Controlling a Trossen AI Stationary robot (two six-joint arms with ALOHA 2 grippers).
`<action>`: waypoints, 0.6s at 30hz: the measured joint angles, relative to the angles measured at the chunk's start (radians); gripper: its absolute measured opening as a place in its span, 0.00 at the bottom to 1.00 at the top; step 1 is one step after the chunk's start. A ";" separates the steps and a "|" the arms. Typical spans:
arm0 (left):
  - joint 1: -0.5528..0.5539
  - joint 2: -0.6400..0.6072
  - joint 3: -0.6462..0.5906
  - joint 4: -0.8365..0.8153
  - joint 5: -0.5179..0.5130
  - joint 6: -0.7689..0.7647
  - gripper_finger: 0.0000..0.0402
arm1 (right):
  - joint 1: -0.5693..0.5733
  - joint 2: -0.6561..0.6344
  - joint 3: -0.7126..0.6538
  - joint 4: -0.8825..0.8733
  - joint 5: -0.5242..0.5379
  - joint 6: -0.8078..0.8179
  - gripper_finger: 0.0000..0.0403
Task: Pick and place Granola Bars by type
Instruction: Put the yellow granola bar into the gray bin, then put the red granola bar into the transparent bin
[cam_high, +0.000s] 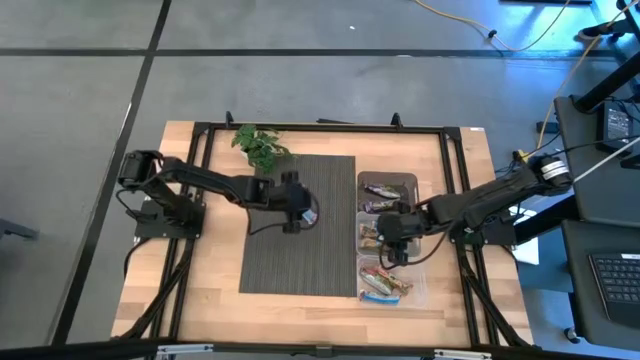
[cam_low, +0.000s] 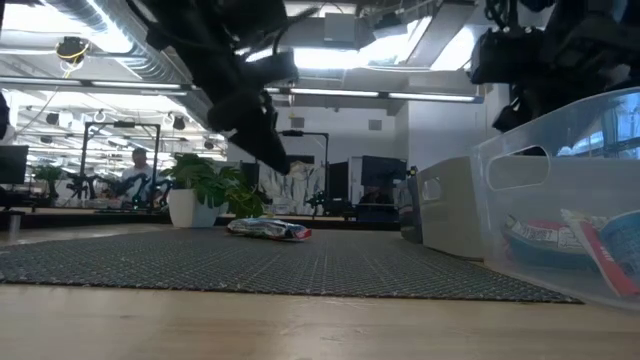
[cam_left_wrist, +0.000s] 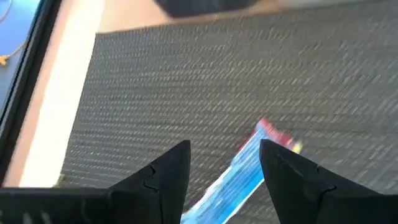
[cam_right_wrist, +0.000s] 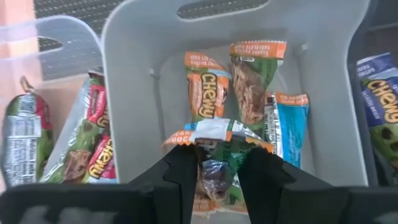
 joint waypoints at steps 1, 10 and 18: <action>0.011 0.000 0.000 -0.012 0.009 0.024 0.46 | -0.002 0.007 0.000 0.002 -0.001 0.000 0.27; 0.052 0.000 0.000 -0.027 0.064 0.121 0.44 | -0.011 0.022 0.000 -0.004 -0.033 0.011 0.38; 0.048 0.000 0.000 -0.019 0.075 0.121 0.45 | -0.011 0.022 0.000 -0.003 0.007 0.000 0.55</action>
